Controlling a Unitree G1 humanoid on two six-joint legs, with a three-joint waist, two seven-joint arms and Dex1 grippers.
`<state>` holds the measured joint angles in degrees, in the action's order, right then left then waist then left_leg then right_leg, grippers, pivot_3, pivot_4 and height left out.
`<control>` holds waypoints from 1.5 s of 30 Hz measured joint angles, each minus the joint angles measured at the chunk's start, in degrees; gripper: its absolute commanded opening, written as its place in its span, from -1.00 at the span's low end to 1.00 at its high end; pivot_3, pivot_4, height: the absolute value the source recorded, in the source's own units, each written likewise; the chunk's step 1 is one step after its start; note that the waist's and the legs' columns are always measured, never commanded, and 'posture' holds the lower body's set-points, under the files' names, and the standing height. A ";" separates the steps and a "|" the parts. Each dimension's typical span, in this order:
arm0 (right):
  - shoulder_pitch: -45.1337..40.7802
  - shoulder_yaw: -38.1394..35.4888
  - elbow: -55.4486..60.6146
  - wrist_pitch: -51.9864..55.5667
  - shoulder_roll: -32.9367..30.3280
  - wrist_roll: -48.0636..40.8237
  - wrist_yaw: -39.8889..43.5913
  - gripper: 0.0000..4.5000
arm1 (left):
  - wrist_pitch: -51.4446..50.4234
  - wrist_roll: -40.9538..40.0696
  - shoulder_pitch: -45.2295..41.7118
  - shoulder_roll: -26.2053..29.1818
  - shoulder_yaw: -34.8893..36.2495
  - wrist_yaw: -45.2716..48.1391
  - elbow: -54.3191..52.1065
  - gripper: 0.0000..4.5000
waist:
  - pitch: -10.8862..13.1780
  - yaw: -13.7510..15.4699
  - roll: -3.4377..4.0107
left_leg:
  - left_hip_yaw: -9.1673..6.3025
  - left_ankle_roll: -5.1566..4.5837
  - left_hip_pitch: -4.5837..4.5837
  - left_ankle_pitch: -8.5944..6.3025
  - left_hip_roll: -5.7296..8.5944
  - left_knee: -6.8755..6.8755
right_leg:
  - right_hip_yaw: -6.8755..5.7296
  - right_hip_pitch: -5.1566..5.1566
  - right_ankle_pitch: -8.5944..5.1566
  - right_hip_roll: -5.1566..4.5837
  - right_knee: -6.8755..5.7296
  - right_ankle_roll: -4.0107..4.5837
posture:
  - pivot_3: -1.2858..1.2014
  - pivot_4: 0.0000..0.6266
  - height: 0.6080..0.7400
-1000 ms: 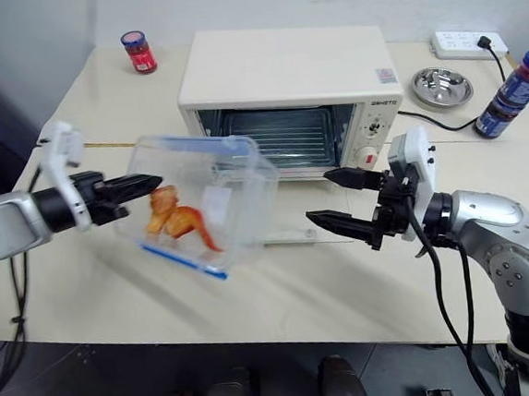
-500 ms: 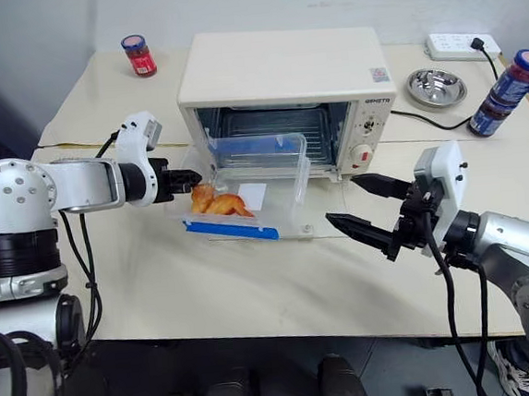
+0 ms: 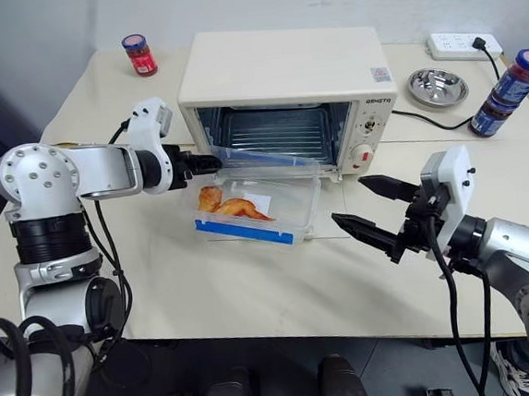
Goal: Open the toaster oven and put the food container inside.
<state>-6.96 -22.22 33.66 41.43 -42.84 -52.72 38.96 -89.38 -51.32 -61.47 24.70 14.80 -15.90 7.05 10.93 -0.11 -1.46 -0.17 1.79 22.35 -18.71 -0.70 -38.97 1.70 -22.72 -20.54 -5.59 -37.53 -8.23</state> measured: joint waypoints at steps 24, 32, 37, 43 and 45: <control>-6.37 13.32 0.56 1.59 -0.27 -2.91 5.25 -0.99 | 26.07 -2.97 34.31 32.15 0.93 74.05 -18.30 -1.00 | 0.00 -1.06 0.01 | -0.11 -0.05 -0.06 -0.03 -0.13 0.13 | -0.04 0.17 -0.04 -0.12 0.20 0.08 | 0.03 -0.52 1.00; -7.69 22.53 0.67 1.28 3.19 3.97 1.68 -0.99 | 40.90 12.21 32.95 31.08 -12.29 77.82 -15.52 -1.00 | 0.01 -1.27 0.01 | -0.08 -0.13 -0.05 -0.06 -0.02 0.11 | -0.03 0.12 -0.03 -0.04 0.12 0.07 | 0.03 -0.52 1.00; -10.40 25.97 -3.05 1.02 5.89 9.11 0.09 -0.99 | 45.74 18.06 27.87 26.82 -16.63 77.73 -10.31 -1.00 | 0.01 -1.33 0.02 | -0.05 -0.17 -0.04 -0.08 0.01 0.06 | -0.03 0.11 -0.03 -0.03 0.07 0.07 | 0.03 -0.52 1.00; -13.41 26.91 -7.29 0.23 9.61 14.73 -2.73 -0.99 | 48.85 23.33 24.20 20.67 -19.33 75.51 -3.89 -1.00 | 0.01 -1.43 0.01 | -0.06 -0.17 0.02 -0.08 -0.01 0.01 | -0.05 0.04 -0.03 -0.01 -0.19 0.06 | 0.03 -0.52 1.00; -14.37 26.99 -8.51 -0.20 10.49 16.50 -3.48 -0.99 | 49.17 23.98 23.64 19.56 -19.36 75.16 -3.62 -1.00 | 0.01 -1.51 0.01 | -0.05 -0.17 0.03 -0.08 -0.02 0.02 | -0.04 0.01 -0.03 -0.01 -0.21 0.06 | 0.03 -0.52 1.00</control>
<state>-21.33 4.77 25.15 41.24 -32.35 -36.22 35.47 -40.21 -27.34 -37.83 44.26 -4.56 59.26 3.42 10.94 -1.62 -1.44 -0.23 1.62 22.38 -18.79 -0.72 -38.95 1.67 -22.70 -20.58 -5.59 -37.74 -8.16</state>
